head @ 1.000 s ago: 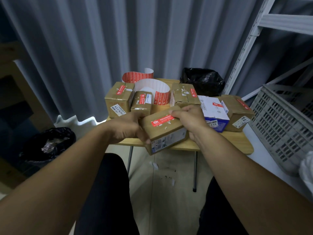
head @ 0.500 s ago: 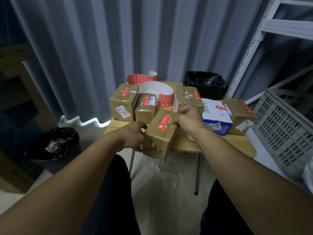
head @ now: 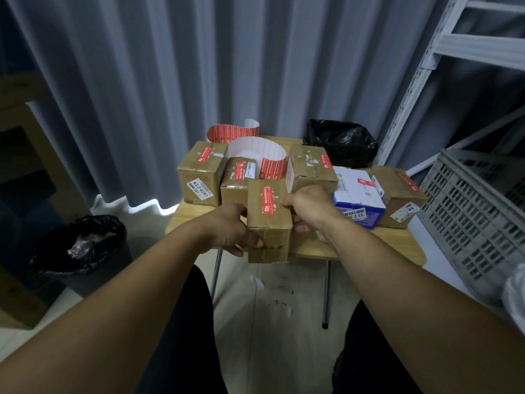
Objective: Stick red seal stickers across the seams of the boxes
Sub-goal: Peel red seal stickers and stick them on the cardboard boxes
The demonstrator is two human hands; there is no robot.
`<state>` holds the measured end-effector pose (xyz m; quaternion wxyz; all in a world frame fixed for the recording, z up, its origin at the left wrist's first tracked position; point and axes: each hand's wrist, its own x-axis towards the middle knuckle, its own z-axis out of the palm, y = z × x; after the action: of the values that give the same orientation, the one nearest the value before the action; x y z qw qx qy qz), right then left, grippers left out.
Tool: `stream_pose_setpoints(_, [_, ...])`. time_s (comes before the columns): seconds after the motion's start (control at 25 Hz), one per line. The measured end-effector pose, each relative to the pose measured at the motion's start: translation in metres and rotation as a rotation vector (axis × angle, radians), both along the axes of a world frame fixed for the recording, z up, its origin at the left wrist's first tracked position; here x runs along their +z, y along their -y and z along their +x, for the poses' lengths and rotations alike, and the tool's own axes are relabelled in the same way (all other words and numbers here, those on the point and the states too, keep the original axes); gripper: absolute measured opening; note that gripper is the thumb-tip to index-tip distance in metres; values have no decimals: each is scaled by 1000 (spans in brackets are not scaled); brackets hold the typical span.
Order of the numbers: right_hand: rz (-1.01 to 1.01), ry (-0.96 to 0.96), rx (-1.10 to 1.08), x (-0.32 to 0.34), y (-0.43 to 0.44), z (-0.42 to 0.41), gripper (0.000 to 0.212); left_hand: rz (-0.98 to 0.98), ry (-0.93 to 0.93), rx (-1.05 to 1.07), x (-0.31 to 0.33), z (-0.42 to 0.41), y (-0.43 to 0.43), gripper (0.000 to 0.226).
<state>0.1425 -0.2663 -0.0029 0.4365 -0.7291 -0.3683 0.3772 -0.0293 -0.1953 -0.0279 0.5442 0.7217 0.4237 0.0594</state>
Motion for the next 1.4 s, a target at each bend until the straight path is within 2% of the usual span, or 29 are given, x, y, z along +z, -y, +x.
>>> stream_pose_setpoints(0.32, [56,45,-26,1,-6,11,13,61,24,3,3,15,-11,62])
stream_pose_setpoints(0.48, [57,52,-48,-3,-11,17,9,88,68,78,4,28,-16,63])
stream_pose_setpoints(0.6, [88,136,-49,-6,-10,23,13,150,64,186,-3,36,-21,60])
stream_pose_setpoints(0.68, [112,199,24,-4,-8,25,16,189,53,212,-6,40,-26,54])
stream_pose_setpoints(0.8, [88,438,184,-8,-14,27,29,235,50,235,-10,47,-32,43])
stream_pose_setpoints(0.88, [76,630,241,-13,-21,26,28,258,44,260,-12,51,-36,35])
stream_pose_setpoints(1.0, [126,695,219,-16,-29,30,24,319,38,300,-14,56,-44,27])
stream_pose_setpoints(1.08, [138,737,205,-18,-36,33,26,372,45,313,-15,58,-48,32])
stream_pose_setpoints(1.24, [132,838,227,-15,-50,38,27,518,28,273,-13,64,-56,57])
stream_pose_setpoints(1.4, [130,869,278,-10,-67,43,26,590,7,253,-10,68,-65,59])
